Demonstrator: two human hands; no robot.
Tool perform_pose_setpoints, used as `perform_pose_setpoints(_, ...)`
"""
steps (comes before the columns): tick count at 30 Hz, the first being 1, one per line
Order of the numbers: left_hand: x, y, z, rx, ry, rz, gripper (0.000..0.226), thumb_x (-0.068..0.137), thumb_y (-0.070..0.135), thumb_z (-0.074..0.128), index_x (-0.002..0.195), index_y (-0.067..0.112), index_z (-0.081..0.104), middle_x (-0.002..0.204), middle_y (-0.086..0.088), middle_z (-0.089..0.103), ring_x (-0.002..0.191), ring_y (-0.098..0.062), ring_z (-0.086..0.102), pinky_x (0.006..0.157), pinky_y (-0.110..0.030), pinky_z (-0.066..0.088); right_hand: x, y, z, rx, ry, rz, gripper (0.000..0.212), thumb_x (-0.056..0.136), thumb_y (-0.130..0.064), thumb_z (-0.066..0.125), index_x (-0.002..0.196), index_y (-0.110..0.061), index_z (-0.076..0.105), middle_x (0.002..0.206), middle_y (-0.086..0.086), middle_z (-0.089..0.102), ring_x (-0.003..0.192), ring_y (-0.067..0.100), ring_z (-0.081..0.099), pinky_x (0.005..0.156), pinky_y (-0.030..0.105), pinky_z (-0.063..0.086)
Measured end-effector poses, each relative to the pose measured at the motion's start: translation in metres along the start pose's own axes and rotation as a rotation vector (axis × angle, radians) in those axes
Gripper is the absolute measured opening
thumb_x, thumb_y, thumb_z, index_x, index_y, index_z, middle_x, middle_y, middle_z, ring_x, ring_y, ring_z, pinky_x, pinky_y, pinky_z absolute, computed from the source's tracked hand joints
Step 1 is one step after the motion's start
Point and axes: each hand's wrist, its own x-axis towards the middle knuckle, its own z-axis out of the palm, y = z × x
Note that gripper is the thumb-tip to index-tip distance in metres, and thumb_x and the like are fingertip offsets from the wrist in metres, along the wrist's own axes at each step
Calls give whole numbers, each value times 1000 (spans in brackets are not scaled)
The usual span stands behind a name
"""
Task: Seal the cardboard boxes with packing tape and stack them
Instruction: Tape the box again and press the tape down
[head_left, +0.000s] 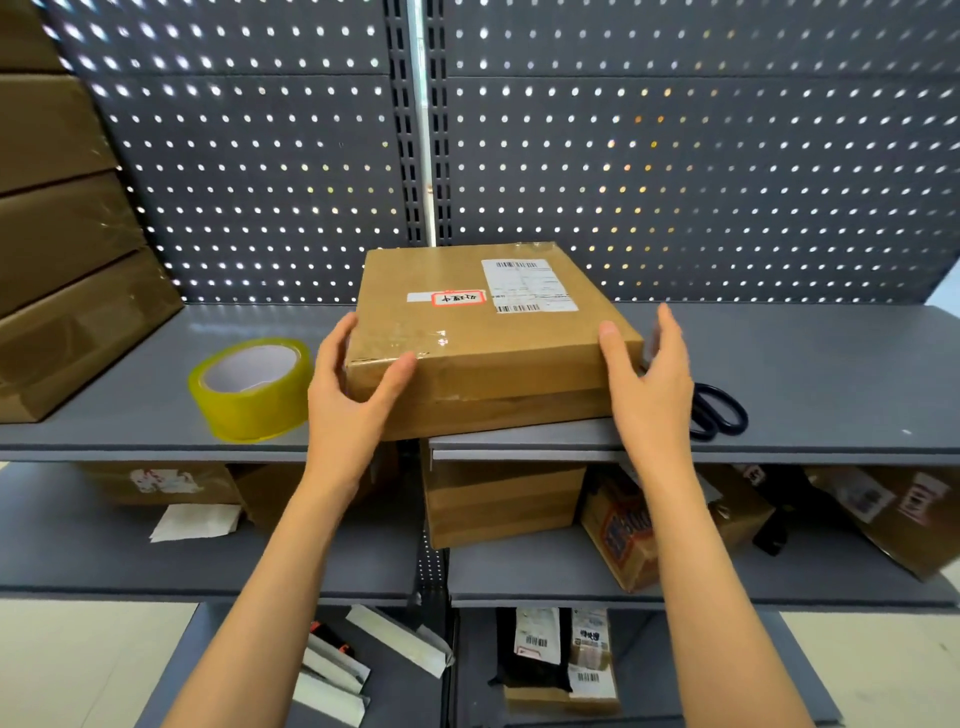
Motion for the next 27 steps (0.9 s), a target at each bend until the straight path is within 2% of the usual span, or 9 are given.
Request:
perform_pose_setpoints(3, 2, 0, 12, -103, 75, -184, 86, 73, 59, 59, 146, 21, 36, 137, 9, 45, 118, -2, 46, 80, -3, 38, 5, 7, -1, 180, -143, 231, 70, 91, -58, 48, 149, -24, 29, 149, -5, 37, 135, 15, 37, 112, 37, 31)
perform_pose_setpoints(5, 7, -1, 14, -159, 91, -255, 86, 73, 69, 59, 142, 20, 43, 137, 7, 51, 118, -5, 50, 87, -11, 41, 7, 9, 0, 245, -200, 273, 65, 90, -60, 46, 145, -26, 36, 141, -8, 45, 128, 13, 43, 108, 36, 35)
perform_pose_setpoints(7, 11, -2, 16, -182, 112, -287, 69, 80, 59, 62, 135, 18, 52, 128, 4, 60, 107, -6, 57, 87, -20, 46, 8, 7, 0, 304, -208, 283, 57, 92, -54, 47, 142, -27, 40, 134, -10, 49, 123, 11, 46, 101, 31, 36)
perform_pose_setpoints(11, 7, 3, 23, -231, 184, -213, 42, 90, 22, 59, 130, 8, 56, 119, 0, 62, 84, 6, 57, 65, -4, 42, 5, 7, -3, 416, -182, 308, 54, 93, -48, 50, 142, -26, 41, 136, -9, 50, 124, 11, 46, 106, 33, 35)
perform_pose_setpoints(14, 0, 17, 28, -275, 230, -126, 42, 88, 12, 58, 127, -2, 55, 104, 4, 63, 78, 11, 58, 67, -4, 42, 3, 2, -11, 490, -139, 258, 48, 94, -42, 51, 139, -26, 44, 132, -11, 53, 122, 7, 48, 104, 27, 37)
perform_pose_setpoints(18, -5, 45, 41, -350, 253, -32, 49, 80, 17, 57, 123, -6, 56, 91, 12, 62, 77, 11, 59, 70, -8, 43, 9, -15, -30, 571, -95, 142, 22, 94, -37, 54, 116, -39, 51, 108, -28, 59, 97, -16, 55, 77, 4, 41)
perform_pose_setpoints(20, -6, 56, 49, -379, 252, -1, 55, 75, 22, 57, 123, -4, 57, 86, 18, 65, 79, 8, 60, 72, -11, 44, 12, -19, -41, 586, -83, 86, 21, 91, -38, 59, 110, -41, 52, 104, -29, 62, 94, -17, 57, 76, 4, 44)
perform_pose_setpoints(24, -15, 66, 69, -413, 240, 26, 55, 74, 23, 56, 122, -4, 57, 78, 19, 63, 77, 3, 58, 72, -16, 44, 20, -18, -63, 621, -26, 33, 33, 88, -37, 63, 120, -33, 55, 109, -23, 63, 97, -13, 58, 75, 7, 46)
perform_pose_setpoints(27, -20, 74, 86, -443, 218, 10, 56, 74, 24, 57, 123, -4, 57, 80, 17, 63, 80, 0, 58, 73, -17, 43, 27, -17, -80, 651, 47, 29, 23, 89, -32, 63, 111, -33, 58, 103, -24, 65, 93, -14, 59, 71, 4, 44)
